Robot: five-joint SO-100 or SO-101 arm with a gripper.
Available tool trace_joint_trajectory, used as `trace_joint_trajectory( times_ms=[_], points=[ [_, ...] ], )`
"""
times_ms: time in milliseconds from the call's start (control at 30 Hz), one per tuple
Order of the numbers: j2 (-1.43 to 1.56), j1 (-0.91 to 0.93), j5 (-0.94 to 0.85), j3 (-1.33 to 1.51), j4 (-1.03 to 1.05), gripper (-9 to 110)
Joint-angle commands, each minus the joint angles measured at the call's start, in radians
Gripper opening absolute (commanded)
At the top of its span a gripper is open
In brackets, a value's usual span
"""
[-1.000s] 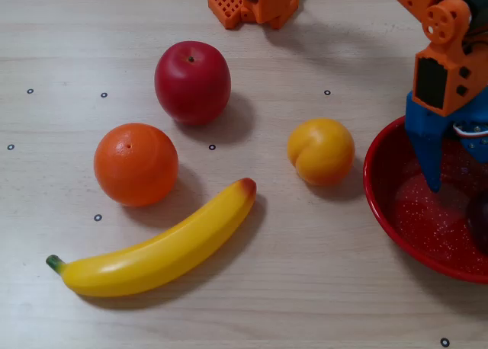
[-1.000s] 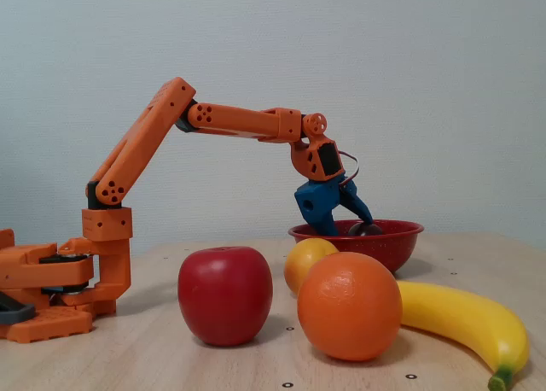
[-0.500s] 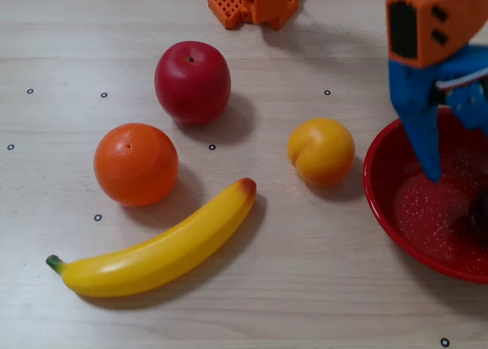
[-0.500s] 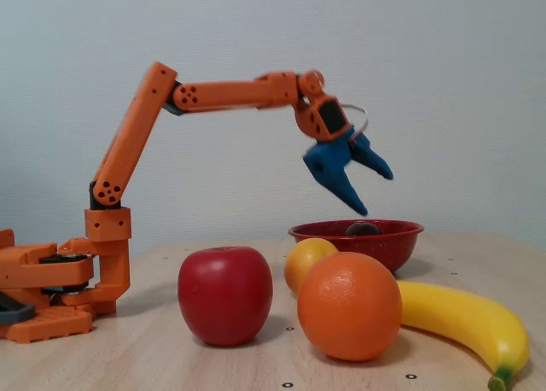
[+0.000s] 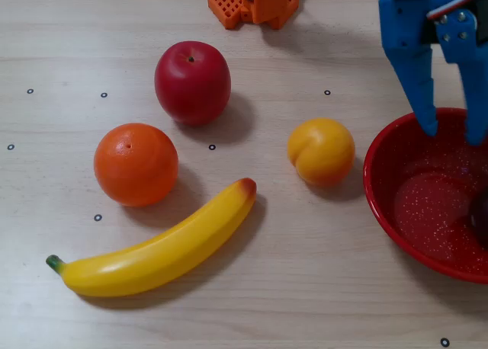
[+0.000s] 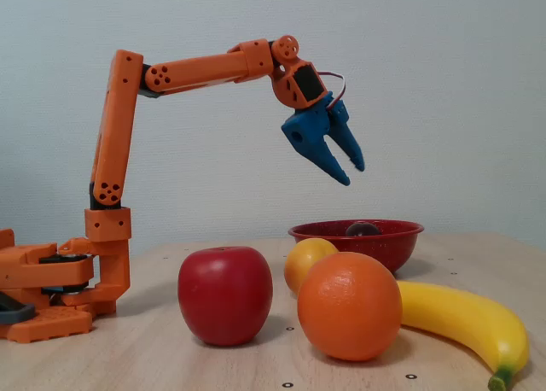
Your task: Put plum in the red bowl.
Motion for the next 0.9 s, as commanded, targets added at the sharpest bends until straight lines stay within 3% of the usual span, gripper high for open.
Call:
trace_joint_trajectory(
  times_ms=[0,133,433,867],
  points=[
    [0.172,0.015,-0.018,-0.021,0.009,7],
    [0.210,0.020,-0.018,0.003,0.029,0],
    [0.331,0.061,-0.014,0.109,0.012,0],
    [0.710,0.147,0.026,0.508,-0.012,0]
  ],
)
